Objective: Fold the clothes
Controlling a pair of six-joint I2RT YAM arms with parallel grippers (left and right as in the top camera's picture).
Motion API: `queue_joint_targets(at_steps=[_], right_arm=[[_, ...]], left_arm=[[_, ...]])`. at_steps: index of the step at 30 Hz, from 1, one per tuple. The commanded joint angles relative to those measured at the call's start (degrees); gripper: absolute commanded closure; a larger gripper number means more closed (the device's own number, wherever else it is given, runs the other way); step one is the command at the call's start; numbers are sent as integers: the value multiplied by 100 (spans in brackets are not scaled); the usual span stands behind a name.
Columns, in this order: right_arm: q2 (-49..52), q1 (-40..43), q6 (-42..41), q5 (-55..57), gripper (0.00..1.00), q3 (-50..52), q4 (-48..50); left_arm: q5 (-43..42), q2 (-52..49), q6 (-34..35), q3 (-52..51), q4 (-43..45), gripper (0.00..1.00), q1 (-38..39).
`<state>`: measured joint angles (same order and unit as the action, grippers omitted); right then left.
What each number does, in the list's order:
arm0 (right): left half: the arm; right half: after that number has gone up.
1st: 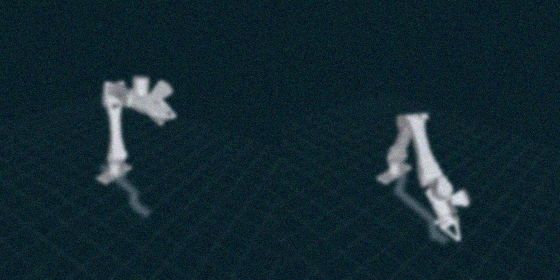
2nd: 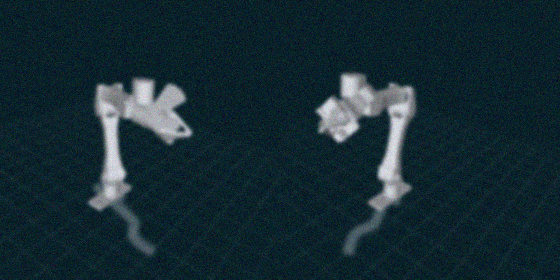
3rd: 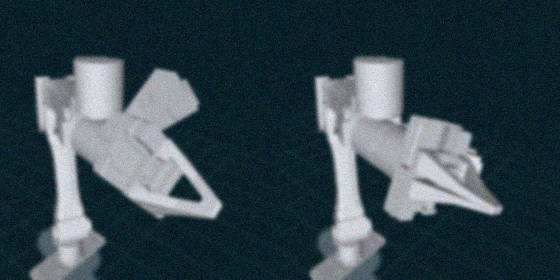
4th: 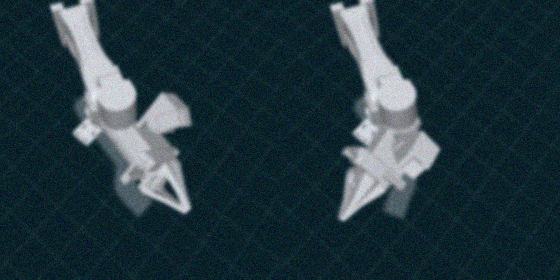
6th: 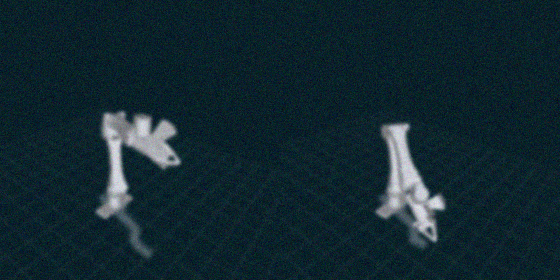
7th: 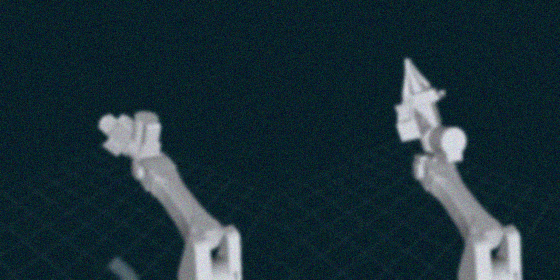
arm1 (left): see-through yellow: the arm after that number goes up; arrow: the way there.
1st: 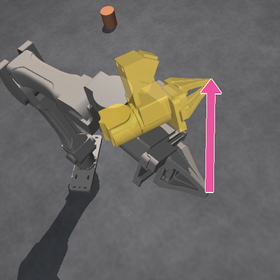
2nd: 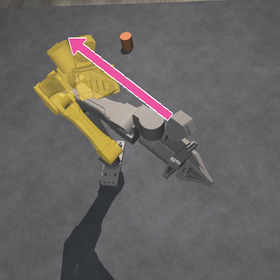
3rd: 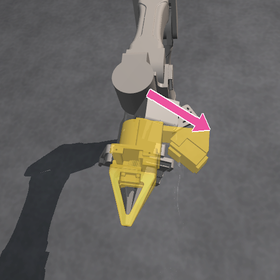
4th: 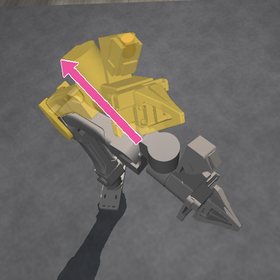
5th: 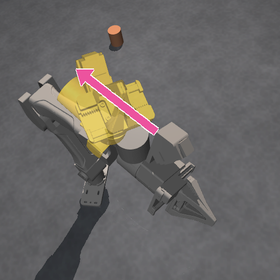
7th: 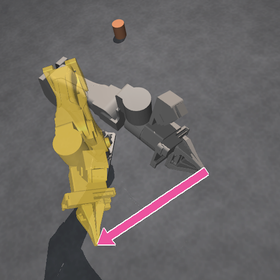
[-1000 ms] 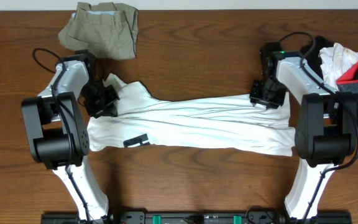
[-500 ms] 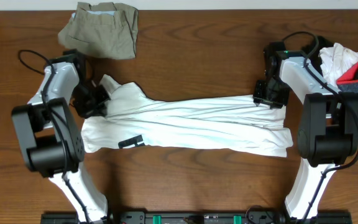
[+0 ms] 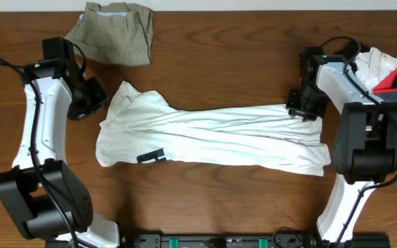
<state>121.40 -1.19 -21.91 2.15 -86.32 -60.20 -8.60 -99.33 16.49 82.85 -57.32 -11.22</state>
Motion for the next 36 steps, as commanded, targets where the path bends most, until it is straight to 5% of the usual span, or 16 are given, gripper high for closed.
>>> queue_joint_targets(at_steps=[1,13,21,36], right_arm=[[-173,33,-37,63,71,-402,-170],[-669,-568,804,-1641,75,-675,-911],[-664,-1239,323,-1215,75,-92,-367],[-664,-501,-179,-238,72,844,-122]], left_arm=[[-24,44,9,-13,-22,94,173],[-1010,31,-74,-35,-109,94,1502],[-999,11,116,-385,155,94,2575],[-979,-105,267,-1139,496,94,2673]])
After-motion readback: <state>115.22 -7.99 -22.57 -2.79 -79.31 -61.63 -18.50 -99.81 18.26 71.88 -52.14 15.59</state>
